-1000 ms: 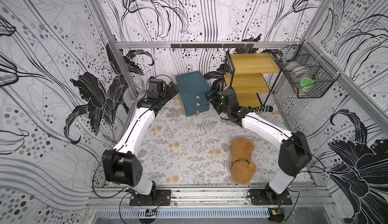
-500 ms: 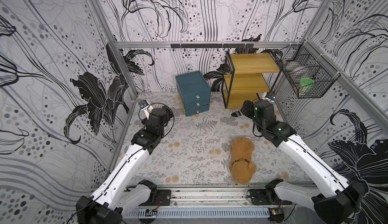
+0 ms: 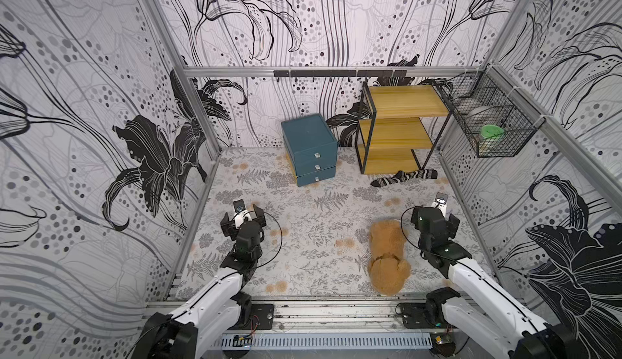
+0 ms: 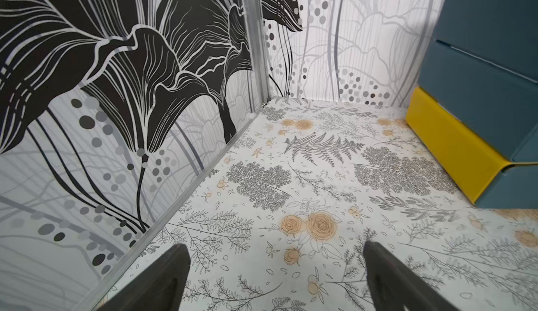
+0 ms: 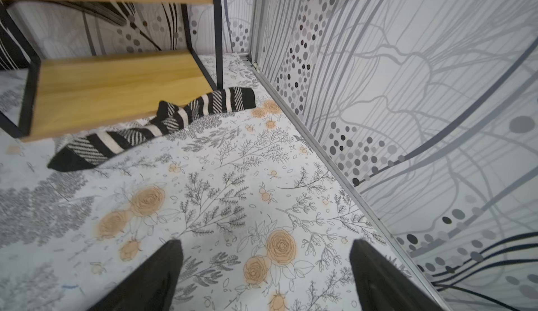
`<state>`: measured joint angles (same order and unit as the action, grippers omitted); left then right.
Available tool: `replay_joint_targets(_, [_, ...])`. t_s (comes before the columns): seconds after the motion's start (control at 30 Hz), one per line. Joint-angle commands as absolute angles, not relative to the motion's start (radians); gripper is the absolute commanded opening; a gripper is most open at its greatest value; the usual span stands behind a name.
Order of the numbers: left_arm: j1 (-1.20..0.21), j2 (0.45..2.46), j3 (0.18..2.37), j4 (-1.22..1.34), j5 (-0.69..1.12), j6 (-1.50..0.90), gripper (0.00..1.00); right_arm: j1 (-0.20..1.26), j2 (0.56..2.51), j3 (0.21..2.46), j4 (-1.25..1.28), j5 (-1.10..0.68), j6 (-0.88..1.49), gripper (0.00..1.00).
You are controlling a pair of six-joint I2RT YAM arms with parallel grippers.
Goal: Place the brooch boxes into the drawer by color
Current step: Reset both arms
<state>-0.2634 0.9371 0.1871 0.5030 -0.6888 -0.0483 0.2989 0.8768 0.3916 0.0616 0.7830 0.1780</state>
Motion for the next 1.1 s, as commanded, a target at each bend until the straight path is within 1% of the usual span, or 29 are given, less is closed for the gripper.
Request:
replay_joint_targets(0.0, [-0.235,0.999,0.166,0.815,-0.573,-0.035,0.97,0.274,0.889,0.325,0.306,0.756,0.061,0.96])
replay_joint_targets(0.1, [-0.229,1.117,0.173,0.914,-0.516,-0.064,0.97,0.247,0.917,0.256,0.434,0.712,0.049,0.96])
replay_joint_targets(0.23, [-0.223,1.264,0.173,1.091,-0.499,-0.063,0.98,0.22,0.946,0.156,0.632,0.642,0.009,0.96])
replay_joint_targets(0.43, [-0.198,1.419,0.199,1.222,-0.461,-0.045,0.98,0.157,0.961,0.074,0.772,0.556,0.029,0.96])
replay_joint_targets(0.5, [-0.192,1.41,0.21,1.185,-0.452,-0.061,0.98,0.144,0.97,0.068,0.806,0.538,0.026,0.96])
replay_joint_targets(0.63, [-0.176,1.413,0.188,1.222,-0.434,-0.074,0.98,0.118,1.023,0.071,0.872,0.488,0.028,0.96])
replay_joint_targets(0.7, [-0.15,1.437,0.166,1.271,-0.404,-0.097,0.98,0.115,1.075,0.087,0.914,0.487,0.034,0.96])
replay_joint_targets(0.73, [-0.144,1.484,0.152,1.354,-0.405,-0.086,0.98,0.115,1.106,0.097,0.935,0.479,0.037,0.96])
replay_joint_targets(0.77, [-0.141,1.498,0.158,1.384,-0.401,-0.072,0.98,0.114,1.134,0.106,0.955,0.472,0.037,0.96])
replay_joint_targets(0.8, [-0.139,1.462,0.188,1.242,-0.378,-0.103,0.98,0.114,1.165,0.115,0.984,0.459,0.037,0.95])
replay_joint_targets(0.87, [-0.117,1.488,0.187,1.294,-0.352,-0.096,0.98,0.114,1.217,0.135,1.022,0.432,0.033,0.96])
replay_joint_targets(0.9, [-0.115,1.474,0.19,1.258,-0.352,-0.113,0.98,0.113,1.241,0.147,1.035,0.419,0.029,0.96])
replay_joint_targets(0.97, [-0.114,1.481,0.188,1.287,-0.347,-0.104,0.98,0.112,1.272,0.169,1.035,0.388,0.011,0.96])
replay_joint_targets(1.07, [-0.113,1.476,0.192,1.265,-0.349,-0.114,0.98,0.11,1.287,0.183,1.032,0.352,-0.003,0.96])
